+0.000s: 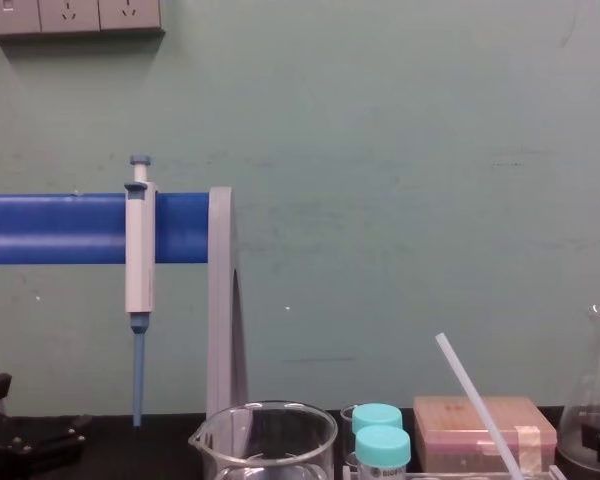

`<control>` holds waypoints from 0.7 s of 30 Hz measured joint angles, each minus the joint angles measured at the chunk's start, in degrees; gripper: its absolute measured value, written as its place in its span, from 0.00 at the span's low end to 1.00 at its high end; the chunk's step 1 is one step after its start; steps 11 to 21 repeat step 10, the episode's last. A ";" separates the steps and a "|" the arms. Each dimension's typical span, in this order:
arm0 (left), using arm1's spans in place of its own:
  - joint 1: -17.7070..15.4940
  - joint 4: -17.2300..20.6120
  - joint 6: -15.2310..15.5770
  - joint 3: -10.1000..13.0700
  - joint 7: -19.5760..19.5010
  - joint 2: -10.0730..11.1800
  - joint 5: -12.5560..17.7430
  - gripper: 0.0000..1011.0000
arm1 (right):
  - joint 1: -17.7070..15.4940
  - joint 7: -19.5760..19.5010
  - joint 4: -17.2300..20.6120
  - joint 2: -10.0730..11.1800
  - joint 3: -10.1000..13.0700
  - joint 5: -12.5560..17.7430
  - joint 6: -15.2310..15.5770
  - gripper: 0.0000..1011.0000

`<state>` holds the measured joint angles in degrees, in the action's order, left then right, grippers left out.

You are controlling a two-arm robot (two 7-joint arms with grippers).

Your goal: Pick up the stirring rod with one hand, then place it down.

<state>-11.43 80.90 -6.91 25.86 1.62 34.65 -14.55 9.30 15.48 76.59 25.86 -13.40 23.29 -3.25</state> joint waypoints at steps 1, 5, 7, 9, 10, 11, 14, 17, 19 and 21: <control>0.00 0.00 0.00 0.00 0.00 0.00 0.00 0.99 | 0.00 0.00 0.02 0.01 0.01 0.00 -0.04 0.99; 0.00 0.00 0.00 0.00 0.00 0.00 0.00 0.99 | -0.01 -0.04 0.17 0.05 0.03 0.00 -0.23 0.99; 0.00 0.00 0.00 0.00 0.00 0.00 0.00 0.99 | -0.02 -0.07 0.22 0.07 0.04 -0.01 -0.32 0.99; 0.00 0.00 0.00 0.00 0.00 0.00 0.00 0.99 | -0.03 -0.09 0.25 0.07 0.05 -0.01 -0.40 0.99; 0.00 0.00 0.00 0.00 0.00 0.00 0.00 0.99 | -0.03 -0.10 0.26 0.08 0.06 -0.02 -0.43 0.99; 0.00 0.00 0.00 0.00 0.00 0.00 0.00 0.99 | -0.03 -0.10 0.26 0.08 0.06 -0.02 -0.43 0.99; 0.00 0.00 0.00 0.00 0.00 0.00 0.00 0.99 | -0.03 -0.10 0.26 0.08 0.06 -0.02 -0.43 0.99; 0.00 0.00 0.00 0.00 0.00 0.00 0.00 0.99 | -0.03 -0.10 0.26 0.08 0.06 -0.02 -0.43 0.99; 0.00 0.00 0.00 0.00 0.00 0.00 0.00 0.99 | -0.03 -0.10 0.26 0.08 0.06 -0.02 -0.43 0.99; 0.00 0.00 0.00 0.00 0.00 0.00 0.00 0.99 | -0.03 -0.10 0.26 0.08 0.06 -0.02 -0.43 0.99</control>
